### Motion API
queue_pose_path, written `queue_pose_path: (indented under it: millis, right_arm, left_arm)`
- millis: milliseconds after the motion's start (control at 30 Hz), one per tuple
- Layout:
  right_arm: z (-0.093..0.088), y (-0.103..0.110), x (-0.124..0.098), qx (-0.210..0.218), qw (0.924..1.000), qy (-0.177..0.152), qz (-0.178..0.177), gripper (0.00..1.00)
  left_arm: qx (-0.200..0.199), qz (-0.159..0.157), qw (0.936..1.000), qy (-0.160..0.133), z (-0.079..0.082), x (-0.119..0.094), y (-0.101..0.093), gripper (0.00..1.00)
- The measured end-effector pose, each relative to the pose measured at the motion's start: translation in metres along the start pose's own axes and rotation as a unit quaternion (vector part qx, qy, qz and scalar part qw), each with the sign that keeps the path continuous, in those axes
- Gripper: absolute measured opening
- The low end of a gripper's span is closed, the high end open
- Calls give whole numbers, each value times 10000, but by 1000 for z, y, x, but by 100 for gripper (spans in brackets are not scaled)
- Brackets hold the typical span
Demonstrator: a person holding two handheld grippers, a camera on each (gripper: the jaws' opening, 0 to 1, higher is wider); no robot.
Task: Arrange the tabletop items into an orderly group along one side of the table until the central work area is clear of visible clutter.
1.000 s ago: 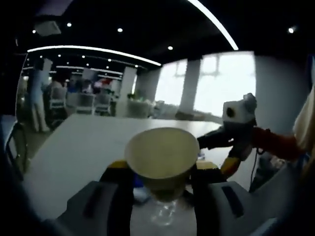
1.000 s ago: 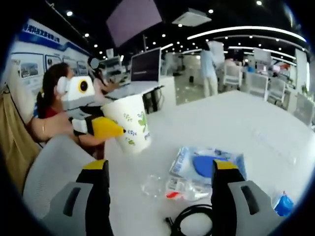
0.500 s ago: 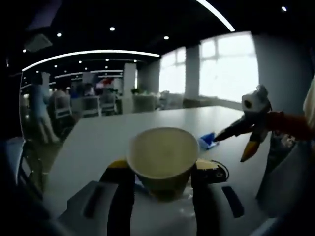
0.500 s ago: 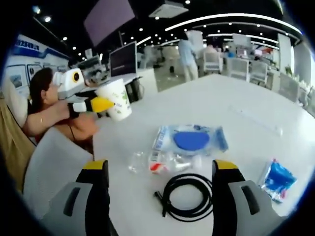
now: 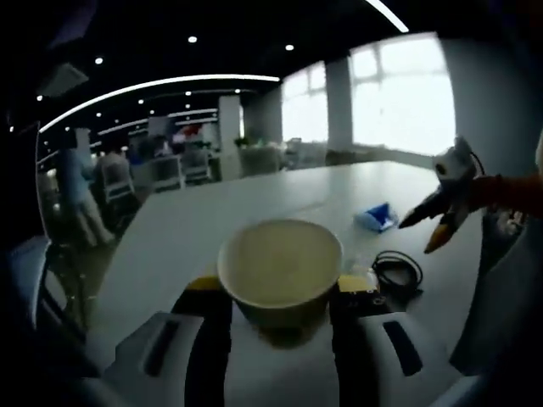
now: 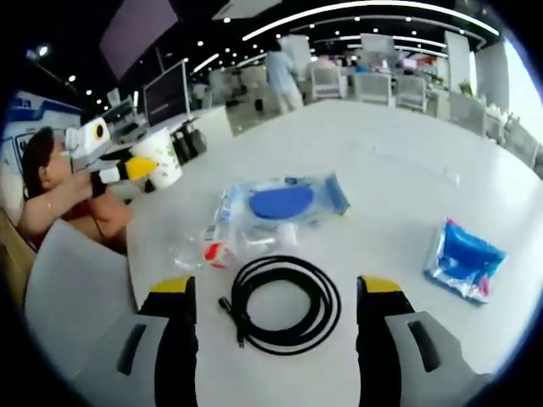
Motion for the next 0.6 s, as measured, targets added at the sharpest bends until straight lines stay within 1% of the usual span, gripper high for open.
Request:
queue_pose_path:
  millis: [233,300,400,467,533,600]
  right_arm:
    - [-16,-17,10,195,9994,245,-159,66]
    - [-19,-20,13,263,9989,316,-227,63]
    - [-25,-26,18,366,9973,508,-373,59]
    - [-26,-28,20,347,9973,521,-386,57]
    - [-27,-28,22,377,9966,604,-402,54]
    - [-28,-28,24,354,9961,683,-441,54]
  left_arm:
    - [272,88,9995,107,-10,15,3,43]
    - [253,145,9995,153,-13,22,5,43]
    - [134,161,9997,144,-19,28,5,43]
    - [118,167,9996,188,-23,32,5,43]
    - [148,176,9994,268,-28,35,4,43]
    - [221,196,9991,309,-33,38,5,43]
Point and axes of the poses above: the point that each gripper's makers call its tool centre point, and the gripper's own axes: x roughly forward along the fingers, y roughly to its left, z roughly out of its top, the point moved 10 cm from there along -x, roughly backward along the fingers, and after that the axes turned 15 degrees about z, right-handed, at the moved point
